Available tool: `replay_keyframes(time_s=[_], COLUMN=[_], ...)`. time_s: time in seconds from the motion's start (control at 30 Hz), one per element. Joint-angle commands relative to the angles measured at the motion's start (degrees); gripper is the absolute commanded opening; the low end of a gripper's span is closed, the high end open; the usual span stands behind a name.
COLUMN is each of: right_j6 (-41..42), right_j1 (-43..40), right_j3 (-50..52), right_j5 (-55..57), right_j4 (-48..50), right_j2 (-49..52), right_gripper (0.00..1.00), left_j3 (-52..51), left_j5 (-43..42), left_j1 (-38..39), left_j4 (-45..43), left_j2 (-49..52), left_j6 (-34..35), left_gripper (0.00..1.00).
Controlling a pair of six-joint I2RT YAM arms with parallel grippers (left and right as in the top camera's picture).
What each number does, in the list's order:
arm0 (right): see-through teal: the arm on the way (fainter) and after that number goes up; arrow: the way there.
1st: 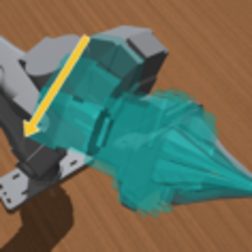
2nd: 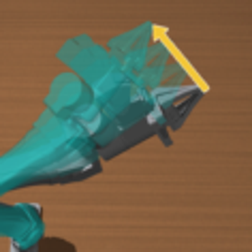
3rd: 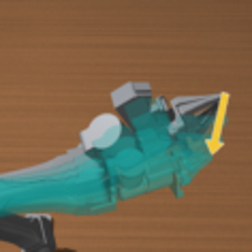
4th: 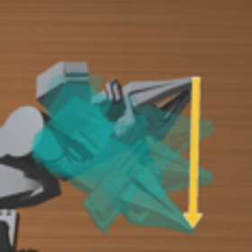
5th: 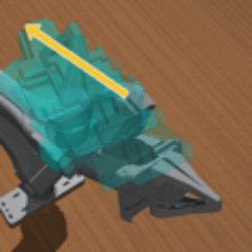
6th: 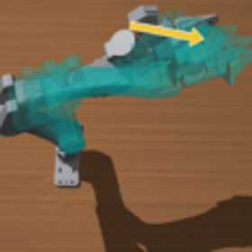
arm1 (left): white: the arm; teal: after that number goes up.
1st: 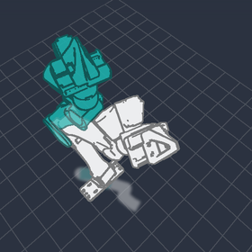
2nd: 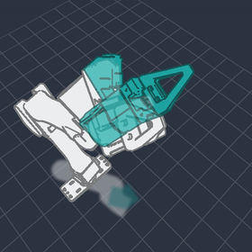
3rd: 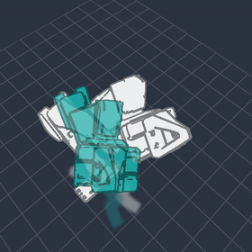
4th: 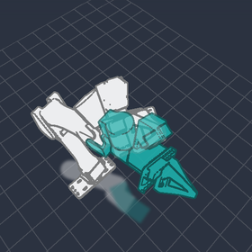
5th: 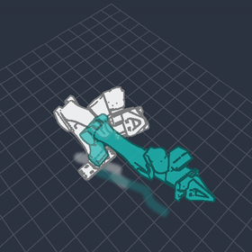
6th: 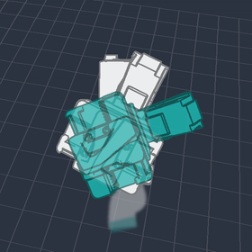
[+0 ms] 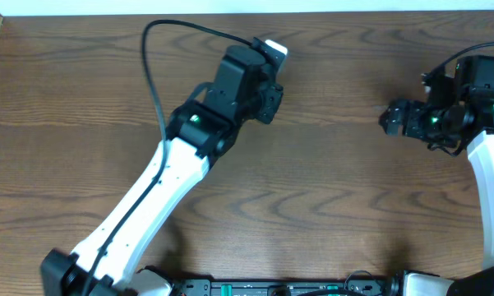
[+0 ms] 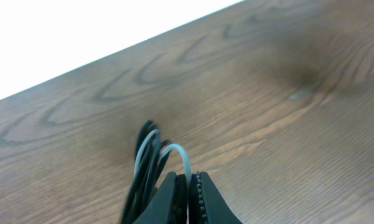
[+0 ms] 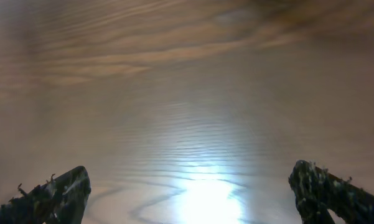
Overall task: Untangle cables
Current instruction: 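Bring the held coil to the right gripper and grasp a cable strand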
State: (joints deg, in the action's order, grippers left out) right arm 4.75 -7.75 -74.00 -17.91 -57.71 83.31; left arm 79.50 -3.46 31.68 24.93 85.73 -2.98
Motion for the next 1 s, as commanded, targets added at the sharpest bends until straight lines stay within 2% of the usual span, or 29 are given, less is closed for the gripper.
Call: replay_keyframes(time_s=[0.0,0.13,0.47,0.67,0.87,0.93,0.97], right_j6=[-9.05,-14.08,-12.94,-7.63,-2.40,-1.46,-1.38], right_j1=[0.87,2.40,9.07,14.32,18.38,18.78,18.84], right_j3=[3.87,9.14,22.32,23.87,23.87,23.87,23.87], right_j5=[-19.21,-29.73,-40.22,-39.60,-30.86,-28.61,-28.22], right_j4=[3.17,9.03,29.09,39.50,45.64,46.23,46.58], right_j2=[0.31,0.31,0.31,0.31,0.31,0.31,0.31], right_gripper=[0.99,0.99,0.99,0.99,0.99,0.94,0.85], left_j3=[0.61,0.61,0.68,0.70,0.70,0.70,0.70], left_j5=[0.50,1.79,1.01,1.16,1.14,1.14,1.14], left_j1=[-0.09,-0.15,3.96,7.10,8.07,8.04,8.07], left_j4=[0.55,1.36,-0.42,-1.81,-1.49,-1.25,-1.18], left_j2=[-2.45,-2.54,-3.04,-3.67,-3.93,-4.22,-4.44], left_j6=[1.44,1.81,4.17,5.07,6.23,6.34,6.34], left_gripper=[0.07,0.08,0.08,0.08,0.08,0.08,0.08])
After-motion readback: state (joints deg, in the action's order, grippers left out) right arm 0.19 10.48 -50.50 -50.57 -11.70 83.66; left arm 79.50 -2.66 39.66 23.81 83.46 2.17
